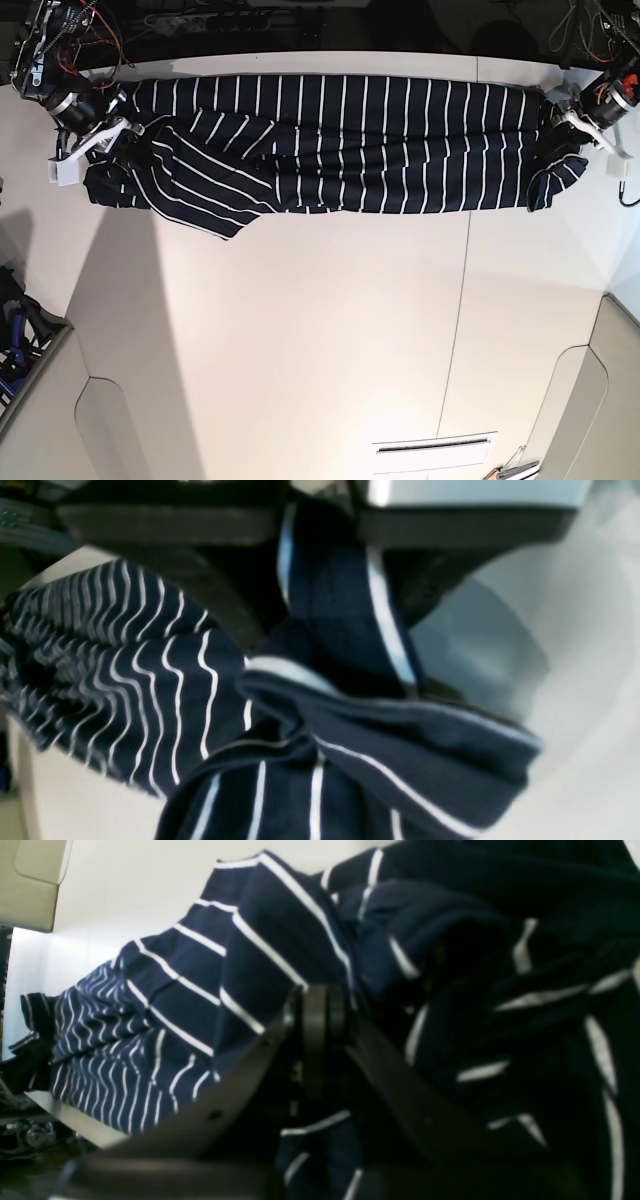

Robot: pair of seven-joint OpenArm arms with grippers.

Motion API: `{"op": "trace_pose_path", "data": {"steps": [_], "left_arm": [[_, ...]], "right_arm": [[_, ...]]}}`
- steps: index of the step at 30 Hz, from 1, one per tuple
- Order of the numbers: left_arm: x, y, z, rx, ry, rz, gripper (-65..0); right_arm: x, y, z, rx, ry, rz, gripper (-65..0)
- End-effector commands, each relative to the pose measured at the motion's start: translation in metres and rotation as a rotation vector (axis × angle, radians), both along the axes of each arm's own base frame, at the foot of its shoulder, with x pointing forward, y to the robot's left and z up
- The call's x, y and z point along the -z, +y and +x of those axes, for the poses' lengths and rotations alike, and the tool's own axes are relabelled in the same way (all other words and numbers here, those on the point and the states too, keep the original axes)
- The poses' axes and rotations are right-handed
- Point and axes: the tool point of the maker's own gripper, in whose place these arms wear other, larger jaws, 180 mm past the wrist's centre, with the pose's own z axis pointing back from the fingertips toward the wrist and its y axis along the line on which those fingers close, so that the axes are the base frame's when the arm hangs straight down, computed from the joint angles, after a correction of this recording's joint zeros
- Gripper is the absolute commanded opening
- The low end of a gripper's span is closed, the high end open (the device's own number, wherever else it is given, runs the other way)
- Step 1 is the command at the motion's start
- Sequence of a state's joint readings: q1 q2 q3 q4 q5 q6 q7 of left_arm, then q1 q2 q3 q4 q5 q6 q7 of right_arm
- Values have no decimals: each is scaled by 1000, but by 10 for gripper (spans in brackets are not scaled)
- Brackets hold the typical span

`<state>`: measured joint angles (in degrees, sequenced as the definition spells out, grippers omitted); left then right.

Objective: Fold the T-shirt properly
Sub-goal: 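Lift the strip end with the left gripper and fold it toward the right gripper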

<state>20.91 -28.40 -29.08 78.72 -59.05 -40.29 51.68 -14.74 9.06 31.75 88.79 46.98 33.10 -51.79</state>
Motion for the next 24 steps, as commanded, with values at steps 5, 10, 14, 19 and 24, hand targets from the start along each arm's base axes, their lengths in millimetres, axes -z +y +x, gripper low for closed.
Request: {"op": "trace_pose_path", "data": {"steps": [5, 10, 14, 19, 24], "left_arm": [[-37, 0, 18, 111, -55, 100, -650], [-72, -24, 33, 216, -148, 158, -650], [-100, -51, 40, 290, -232, 163, -650], [-120, -104, 39, 397, -311, 110, -650], [-115, -169, 26, 552, -322, 51, -650]], "right_arm": [[-12, -2, 7, -6, -44, 10, -650], [-11, -1, 7, -6, -42, 10, -650], [-11, -2, 7, -6, -43, 10, -650], [-11, -2, 7, -6, -43, 10, -650], [-11, -2, 6, -6, -42, 9, -650]]}}
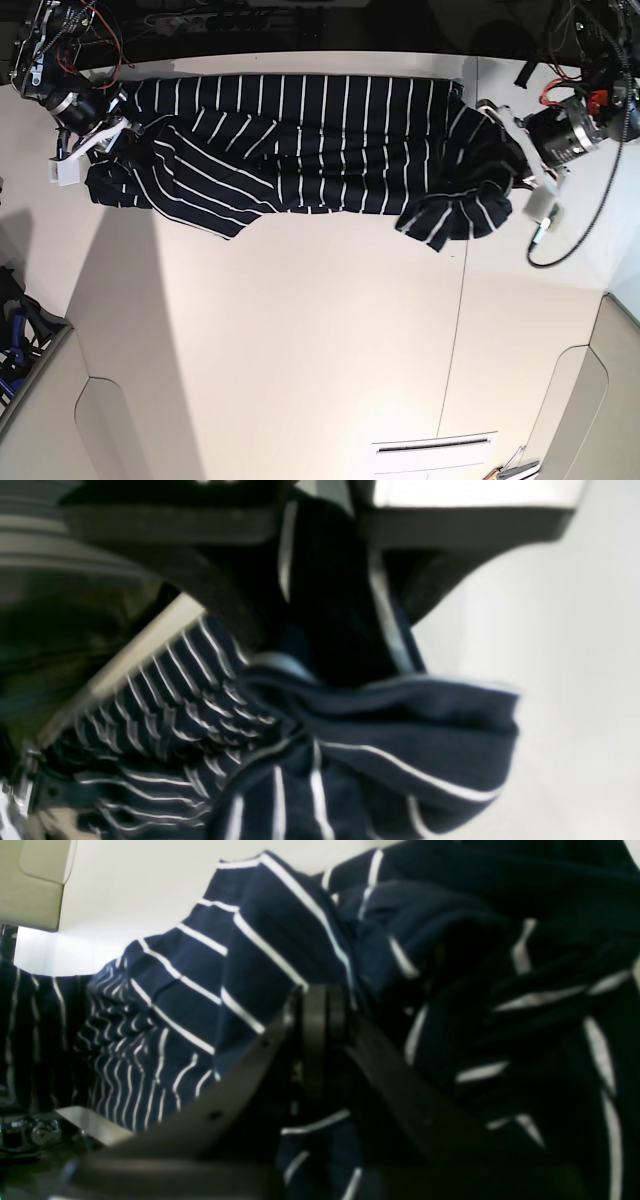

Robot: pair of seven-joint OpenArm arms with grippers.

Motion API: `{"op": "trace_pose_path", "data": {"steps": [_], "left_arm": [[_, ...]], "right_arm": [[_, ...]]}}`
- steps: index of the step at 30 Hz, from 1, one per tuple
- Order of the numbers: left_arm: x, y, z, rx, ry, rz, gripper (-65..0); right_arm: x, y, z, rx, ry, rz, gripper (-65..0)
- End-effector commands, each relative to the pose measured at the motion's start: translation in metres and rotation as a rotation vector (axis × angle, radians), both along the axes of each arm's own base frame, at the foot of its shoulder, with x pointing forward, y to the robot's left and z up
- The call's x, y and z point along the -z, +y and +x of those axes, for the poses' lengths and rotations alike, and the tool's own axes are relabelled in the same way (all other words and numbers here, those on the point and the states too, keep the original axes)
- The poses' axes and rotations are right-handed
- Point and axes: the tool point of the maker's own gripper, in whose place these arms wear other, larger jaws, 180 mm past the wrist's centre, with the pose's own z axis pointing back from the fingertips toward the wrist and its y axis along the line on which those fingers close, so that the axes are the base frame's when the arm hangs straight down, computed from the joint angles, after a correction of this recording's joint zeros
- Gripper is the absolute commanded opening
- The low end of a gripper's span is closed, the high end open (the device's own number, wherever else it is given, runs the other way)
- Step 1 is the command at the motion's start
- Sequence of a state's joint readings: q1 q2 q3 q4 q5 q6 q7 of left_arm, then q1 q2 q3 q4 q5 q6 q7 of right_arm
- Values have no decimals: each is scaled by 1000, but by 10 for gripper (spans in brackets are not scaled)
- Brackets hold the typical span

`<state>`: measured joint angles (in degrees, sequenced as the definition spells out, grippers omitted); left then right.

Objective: Fold the T-shirt properly
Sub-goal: 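Lift the strip end with the left gripper and fold it toward the right gripper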

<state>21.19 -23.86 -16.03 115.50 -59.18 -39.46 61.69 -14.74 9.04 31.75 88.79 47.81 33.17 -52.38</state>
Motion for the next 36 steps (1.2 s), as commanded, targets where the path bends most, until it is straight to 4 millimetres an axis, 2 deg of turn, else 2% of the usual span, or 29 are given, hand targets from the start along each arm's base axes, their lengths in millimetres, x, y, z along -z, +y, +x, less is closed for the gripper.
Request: {"op": "trace_pose_path", "data": {"steps": [1, 4, 7, 8, 11, 12, 13, 14, 16, 17, 27, 33, 36], "left_arm": [[-7, -14, 0, 41, -29, -29, -650], [9, -42, -11, 120, -8, -5, -650], [20, -61, -14, 168, -41, 29, -650], [21, -67, -14, 180, -58, 34, -627], [27, -76, -13, 179, -86, 54, -391], [29, -78, -12, 169, -87, 54, -314], [29, -80, -11, 160, -88, 48, -264], [29, -82, -11, 155, -91, 35, -242], [28, -90, -13, 158, -90, 15, -241], [27, -94, -13, 156, -89, -1, -241], [3, -139, -22, 165, -57, -244, -242], [-5, -150, -21, 155, -64, -301, -242], [-4, -148, -20, 155, -64, -290, -242]], "right_arm": [[-10, -4, 7, -3, -42, -5, -650], [-10, -4, 7, -2, -41, -5, -650], [-10, -4, 7, -2, -42, -4, -650], [-10, -3, 7, -1, -43, -2, -650], [-10, -3, 7, -1, -43, -2, -650], [-10, -3, 7, -1, -43, -2, -624], [-10, -3, 7, -1, -43, -2, -565], [-11, -3, 7, -1, -43, -2, -511], [-11, -4, 7, -2, -44, -2, -441], [-11, -3, 7, -2, -44, -3, -430], [-33, 3, 14, -28, -104, 7, -429], [-43, 3, 18, -40, -133, -20, -429], [-46, -6, 17, -22, -134, -36, -429]]}}
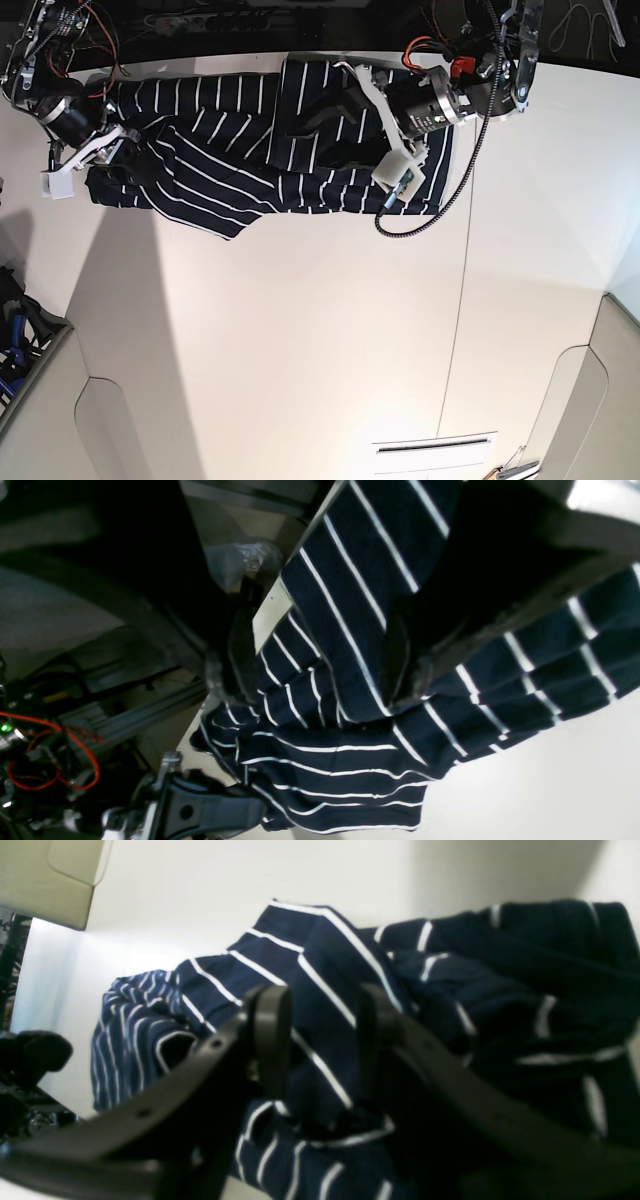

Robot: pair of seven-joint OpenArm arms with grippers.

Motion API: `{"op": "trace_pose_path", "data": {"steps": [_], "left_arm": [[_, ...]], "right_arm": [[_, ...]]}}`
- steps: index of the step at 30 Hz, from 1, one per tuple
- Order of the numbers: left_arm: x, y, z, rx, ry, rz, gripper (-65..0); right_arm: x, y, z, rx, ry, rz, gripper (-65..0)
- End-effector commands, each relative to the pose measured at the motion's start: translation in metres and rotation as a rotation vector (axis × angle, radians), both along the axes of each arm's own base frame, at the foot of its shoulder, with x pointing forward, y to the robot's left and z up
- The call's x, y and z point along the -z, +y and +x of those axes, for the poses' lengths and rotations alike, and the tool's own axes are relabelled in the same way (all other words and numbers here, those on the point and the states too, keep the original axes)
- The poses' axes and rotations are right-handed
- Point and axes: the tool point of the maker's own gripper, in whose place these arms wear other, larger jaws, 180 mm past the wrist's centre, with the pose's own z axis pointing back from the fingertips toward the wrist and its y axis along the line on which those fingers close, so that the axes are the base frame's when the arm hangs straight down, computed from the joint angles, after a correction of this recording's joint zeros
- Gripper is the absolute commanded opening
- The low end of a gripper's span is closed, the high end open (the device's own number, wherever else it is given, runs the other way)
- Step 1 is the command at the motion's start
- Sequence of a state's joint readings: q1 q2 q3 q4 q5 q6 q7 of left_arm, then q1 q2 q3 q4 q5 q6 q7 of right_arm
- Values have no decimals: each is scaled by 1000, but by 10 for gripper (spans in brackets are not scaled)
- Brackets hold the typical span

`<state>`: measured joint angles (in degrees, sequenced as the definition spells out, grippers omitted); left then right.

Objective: Fold the T-shirt properly

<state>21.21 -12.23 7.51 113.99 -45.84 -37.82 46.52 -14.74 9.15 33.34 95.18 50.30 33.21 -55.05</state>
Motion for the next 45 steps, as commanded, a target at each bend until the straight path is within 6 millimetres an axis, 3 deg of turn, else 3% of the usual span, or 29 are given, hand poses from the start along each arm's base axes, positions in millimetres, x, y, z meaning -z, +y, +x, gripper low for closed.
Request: {"op": "trace_pose_path", "data": {"steps": [1, 5, 9, 10, 15, 21, 27, 38, 45], "left_arm": [[-10, -1, 3, 7, -39, -17, -242], [1, 14, 8, -16, -34, 62, -242], [3, 40, 19, -87, -38, 102, -242], [2, 47, 23, -107, -41, 108, -242], [-3, 66, 31, -169, -51, 103, -242], [-3, 67, 32, -171, -51, 104, -242], [-1, 68, 32, -171, -51, 118, -242], [1, 72, 32, -177, -44, 131, -242], [-6, 111, 43, -289, -57, 147, -242]], "right_arm": [[-15, -11, 7, 21, -57, -16, -429], [-23, -46, 4, 84, -65, -72, -411], [-30, -72, 2, 83, -53, -146, -221], [-31, -75, 1, 78, -48, -161, -201], [-22, -85, -2, 75, -11, -186, -202], [3, -70, -7, 39, 53, -139, -203], [28, -66, -7, 33, 92, -202, -202], [33, -74, -8, 36, 109, -268, -202], [33, -76, -8, 38, 106, -281, -202]]}}
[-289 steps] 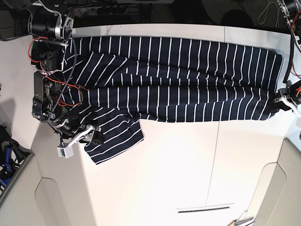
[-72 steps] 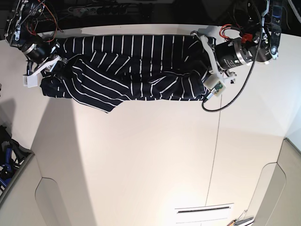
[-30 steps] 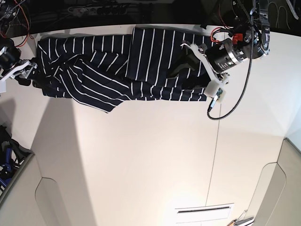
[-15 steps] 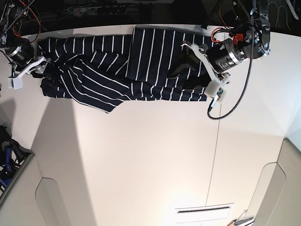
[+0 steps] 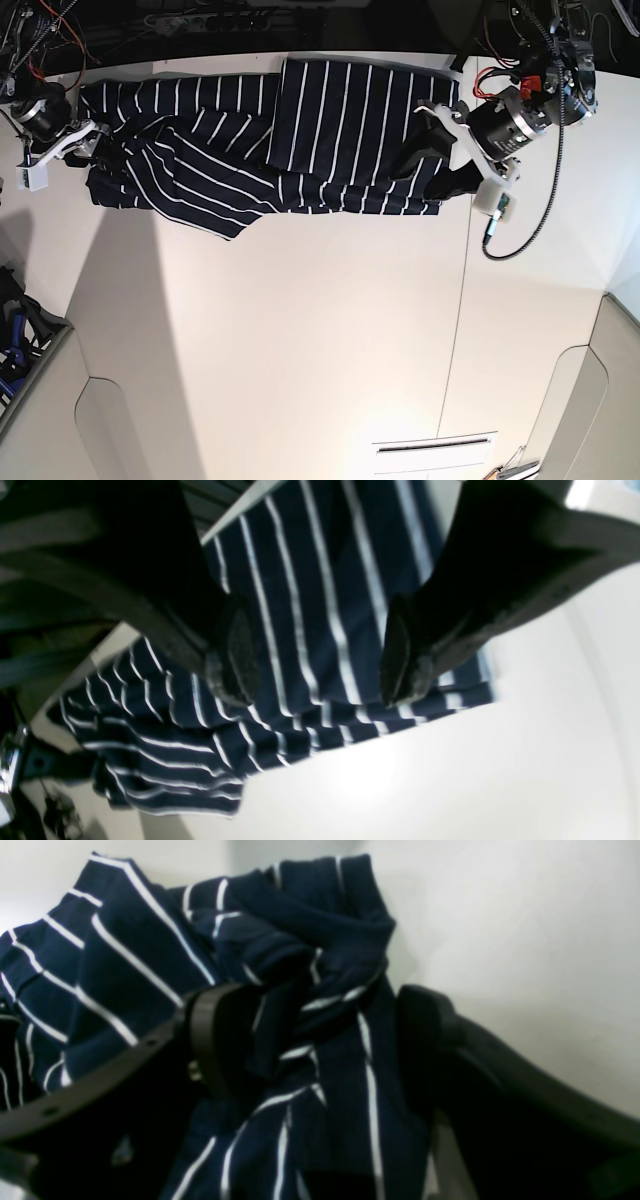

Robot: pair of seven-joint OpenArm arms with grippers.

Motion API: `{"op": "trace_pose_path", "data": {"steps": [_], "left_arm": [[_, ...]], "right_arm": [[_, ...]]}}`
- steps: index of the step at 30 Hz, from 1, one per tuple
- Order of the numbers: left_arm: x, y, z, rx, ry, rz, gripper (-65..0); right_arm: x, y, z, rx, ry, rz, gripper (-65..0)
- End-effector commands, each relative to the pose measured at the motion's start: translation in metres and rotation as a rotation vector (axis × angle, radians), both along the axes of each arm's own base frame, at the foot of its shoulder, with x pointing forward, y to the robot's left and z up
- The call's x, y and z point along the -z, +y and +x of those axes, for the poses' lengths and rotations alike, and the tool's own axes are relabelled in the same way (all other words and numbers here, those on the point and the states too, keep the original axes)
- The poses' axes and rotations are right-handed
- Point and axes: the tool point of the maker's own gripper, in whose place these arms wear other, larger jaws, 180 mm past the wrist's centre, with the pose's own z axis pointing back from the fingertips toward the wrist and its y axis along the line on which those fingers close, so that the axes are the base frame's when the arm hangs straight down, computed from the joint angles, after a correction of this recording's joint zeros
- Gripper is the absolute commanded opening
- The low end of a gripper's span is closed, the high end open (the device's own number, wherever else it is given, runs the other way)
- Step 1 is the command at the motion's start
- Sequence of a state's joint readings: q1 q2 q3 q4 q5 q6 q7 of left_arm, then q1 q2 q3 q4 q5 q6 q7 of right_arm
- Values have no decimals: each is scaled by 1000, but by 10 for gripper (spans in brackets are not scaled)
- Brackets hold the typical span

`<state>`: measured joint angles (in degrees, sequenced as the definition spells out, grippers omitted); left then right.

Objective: Fold the T-shirt properly

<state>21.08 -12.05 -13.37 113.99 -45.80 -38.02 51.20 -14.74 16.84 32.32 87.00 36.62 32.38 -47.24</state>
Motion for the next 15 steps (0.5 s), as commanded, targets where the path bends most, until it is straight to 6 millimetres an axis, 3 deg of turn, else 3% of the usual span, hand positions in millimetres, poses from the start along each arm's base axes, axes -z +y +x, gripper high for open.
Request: {"op": "trace_pose_path", "data": {"steps": [1, 10, 15], "left_arm": [[-13, 2, 4, -2, -40, -24, -242], [-16, 34, 0, -61, -12, -14, -242], [-5, 38, -8, -47, 47, 25, -242]], "right_arm": [[-7, -8, 5, -1, -22, -34, -202], [-10, -21, 5, -13, -16, -85, -203], [-12, -26, 6, -17, -17, -97, -202]]}}
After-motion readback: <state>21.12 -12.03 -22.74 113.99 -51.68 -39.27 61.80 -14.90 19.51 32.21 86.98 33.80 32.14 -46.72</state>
